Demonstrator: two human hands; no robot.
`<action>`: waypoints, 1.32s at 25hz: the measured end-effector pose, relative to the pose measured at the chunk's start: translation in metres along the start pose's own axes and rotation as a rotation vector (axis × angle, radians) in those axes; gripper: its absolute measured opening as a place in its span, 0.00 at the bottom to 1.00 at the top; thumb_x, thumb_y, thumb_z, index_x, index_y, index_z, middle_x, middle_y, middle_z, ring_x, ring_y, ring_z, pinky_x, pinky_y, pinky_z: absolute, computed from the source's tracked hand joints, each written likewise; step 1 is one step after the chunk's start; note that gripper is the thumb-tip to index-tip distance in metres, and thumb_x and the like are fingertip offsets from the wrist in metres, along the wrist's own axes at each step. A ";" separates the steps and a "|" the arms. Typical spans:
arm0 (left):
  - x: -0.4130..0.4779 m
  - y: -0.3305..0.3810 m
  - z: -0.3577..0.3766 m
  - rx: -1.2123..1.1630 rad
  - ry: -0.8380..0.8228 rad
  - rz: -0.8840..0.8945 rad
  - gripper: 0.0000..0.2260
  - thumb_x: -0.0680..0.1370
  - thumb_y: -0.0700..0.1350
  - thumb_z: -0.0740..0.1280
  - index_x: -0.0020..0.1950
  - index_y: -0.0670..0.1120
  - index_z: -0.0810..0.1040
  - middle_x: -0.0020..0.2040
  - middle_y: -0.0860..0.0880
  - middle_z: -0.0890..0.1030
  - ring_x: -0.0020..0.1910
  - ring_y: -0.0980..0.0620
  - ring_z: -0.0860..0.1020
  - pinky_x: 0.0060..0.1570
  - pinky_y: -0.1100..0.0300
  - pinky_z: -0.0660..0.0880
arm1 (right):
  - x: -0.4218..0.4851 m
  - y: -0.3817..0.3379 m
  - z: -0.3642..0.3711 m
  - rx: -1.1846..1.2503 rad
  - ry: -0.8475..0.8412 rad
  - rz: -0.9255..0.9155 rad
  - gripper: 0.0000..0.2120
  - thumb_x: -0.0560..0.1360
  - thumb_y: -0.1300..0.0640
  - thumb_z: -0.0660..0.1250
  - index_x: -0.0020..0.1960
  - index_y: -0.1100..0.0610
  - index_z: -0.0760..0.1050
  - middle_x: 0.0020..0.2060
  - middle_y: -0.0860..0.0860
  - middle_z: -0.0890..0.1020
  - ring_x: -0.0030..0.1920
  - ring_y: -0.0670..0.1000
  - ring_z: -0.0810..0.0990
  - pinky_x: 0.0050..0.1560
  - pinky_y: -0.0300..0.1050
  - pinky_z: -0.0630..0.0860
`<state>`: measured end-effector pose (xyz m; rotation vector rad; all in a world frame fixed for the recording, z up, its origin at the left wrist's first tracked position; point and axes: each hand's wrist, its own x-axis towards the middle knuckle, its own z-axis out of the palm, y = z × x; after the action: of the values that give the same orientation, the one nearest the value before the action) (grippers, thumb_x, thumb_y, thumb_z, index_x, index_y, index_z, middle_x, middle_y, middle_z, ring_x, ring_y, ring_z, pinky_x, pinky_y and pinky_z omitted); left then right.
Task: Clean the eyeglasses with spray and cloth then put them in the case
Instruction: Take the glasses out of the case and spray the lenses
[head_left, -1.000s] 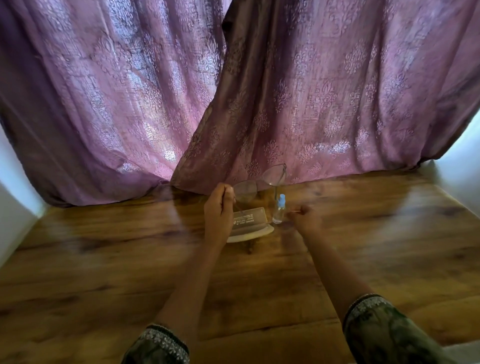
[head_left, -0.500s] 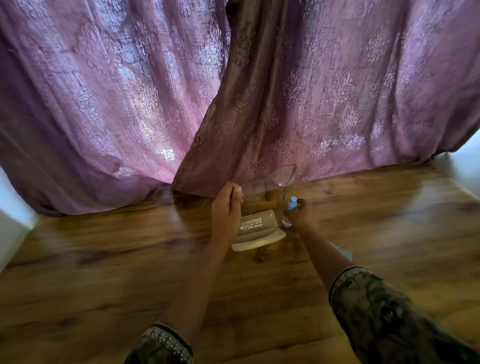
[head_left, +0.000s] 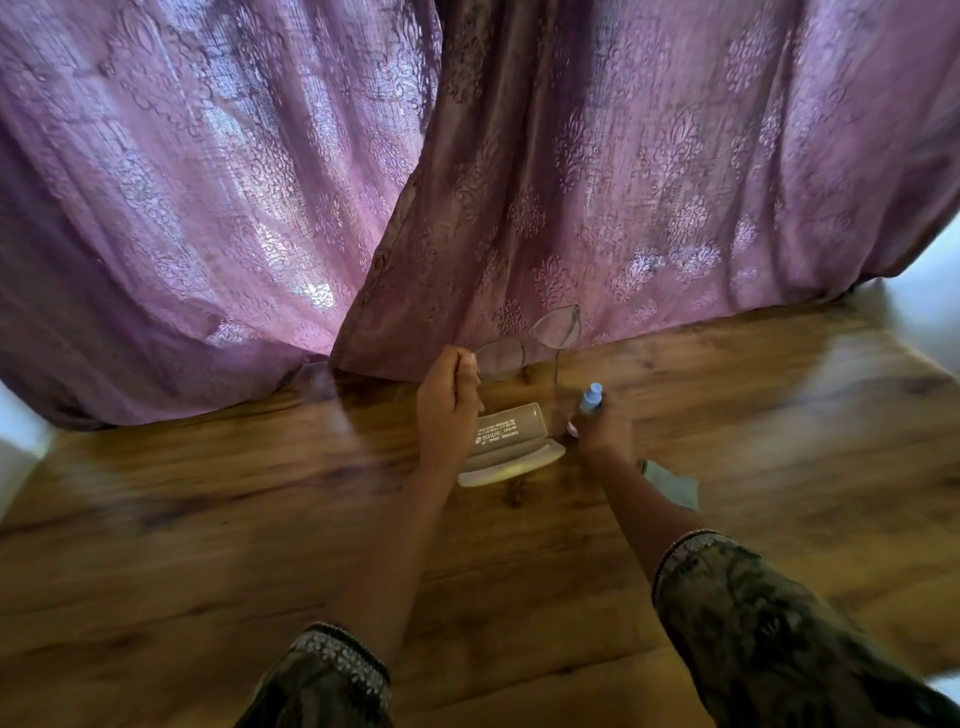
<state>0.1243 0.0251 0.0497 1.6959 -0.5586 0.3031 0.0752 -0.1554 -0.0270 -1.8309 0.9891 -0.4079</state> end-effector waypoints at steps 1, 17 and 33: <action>-0.001 0.002 0.002 -0.006 -0.004 -0.013 0.14 0.79 0.52 0.52 0.39 0.46 0.68 0.30 0.53 0.72 0.23 0.57 0.72 0.28 0.59 0.71 | -0.007 -0.005 -0.006 0.000 0.025 0.000 0.05 0.73 0.58 0.64 0.45 0.59 0.75 0.41 0.56 0.81 0.43 0.58 0.79 0.45 0.50 0.75; -0.037 0.045 0.032 0.021 0.017 -0.076 0.12 0.82 0.45 0.53 0.40 0.45 0.69 0.31 0.42 0.74 0.28 0.43 0.77 0.30 0.48 0.76 | -0.098 0.002 -0.079 0.077 0.099 -0.428 0.16 0.79 0.54 0.59 0.59 0.66 0.66 0.37 0.48 0.76 0.38 0.47 0.76 0.42 0.51 0.73; -0.088 0.072 0.063 -0.035 0.008 -0.066 0.12 0.82 0.42 0.52 0.40 0.44 0.67 0.27 0.51 0.69 0.24 0.60 0.70 0.28 0.72 0.68 | -0.148 0.007 -0.115 0.215 0.023 -0.802 0.23 0.77 0.50 0.57 0.70 0.53 0.61 0.28 0.48 0.70 0.27 0.44 0.67 0.28 0.41 0.67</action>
<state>0.0059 -0.0274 0.0550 1.6752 -0.4977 0.2514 -0.0931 -0.1109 0.0423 -1.9603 0.1652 -0.9736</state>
